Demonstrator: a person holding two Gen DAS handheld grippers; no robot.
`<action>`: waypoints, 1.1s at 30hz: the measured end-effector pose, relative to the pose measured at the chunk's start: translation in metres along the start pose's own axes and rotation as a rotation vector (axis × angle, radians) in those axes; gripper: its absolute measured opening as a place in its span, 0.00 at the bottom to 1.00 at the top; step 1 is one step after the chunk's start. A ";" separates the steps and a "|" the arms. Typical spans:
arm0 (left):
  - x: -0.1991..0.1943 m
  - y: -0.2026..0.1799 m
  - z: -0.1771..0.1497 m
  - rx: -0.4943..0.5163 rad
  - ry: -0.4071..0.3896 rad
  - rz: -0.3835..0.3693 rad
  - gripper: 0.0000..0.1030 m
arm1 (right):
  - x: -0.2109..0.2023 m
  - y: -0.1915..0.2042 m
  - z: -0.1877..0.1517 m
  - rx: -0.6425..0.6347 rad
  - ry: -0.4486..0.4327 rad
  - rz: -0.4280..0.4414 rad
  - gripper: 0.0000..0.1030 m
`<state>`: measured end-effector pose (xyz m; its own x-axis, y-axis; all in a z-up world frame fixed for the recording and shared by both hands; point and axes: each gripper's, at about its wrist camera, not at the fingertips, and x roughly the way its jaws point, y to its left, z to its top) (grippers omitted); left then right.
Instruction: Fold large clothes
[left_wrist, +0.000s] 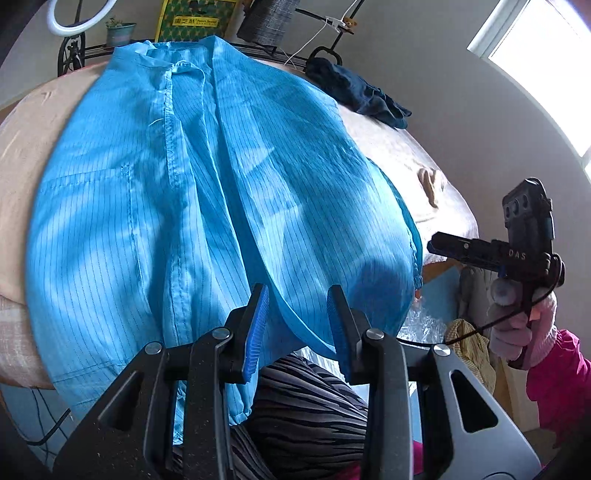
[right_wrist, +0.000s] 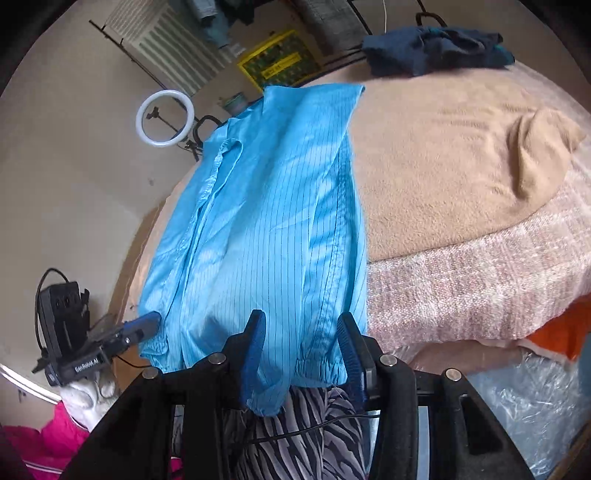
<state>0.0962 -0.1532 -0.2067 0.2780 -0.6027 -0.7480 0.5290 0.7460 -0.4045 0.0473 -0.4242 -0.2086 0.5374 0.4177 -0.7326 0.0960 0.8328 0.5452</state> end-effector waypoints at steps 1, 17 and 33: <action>0.000 -0.002 0.000 0.003 0.000 -0.003 0.32 | 0.006 -0.002 0.004 0.017 0.004 0.022 0.43; 0.000 -0.005 -0.001 0.008 0.005 0.008 0.32 | 0.025 -0.012 0.040 0.016 0.039 -0.130 0.01; 0.021 -0.060 0.012 0.131 0.017 -0.060 0.32 | -0.026 -0.049 -0.023 0.110 0.013 0.063 0.50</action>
<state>0.0804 -0.2138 -0.1918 0.2296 -0.6392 -0.7340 0.6444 0.6650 -0.3775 0.0097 -0.4679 -0.2256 0.5343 0.4733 -0.7004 0.1539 0.7603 0.6311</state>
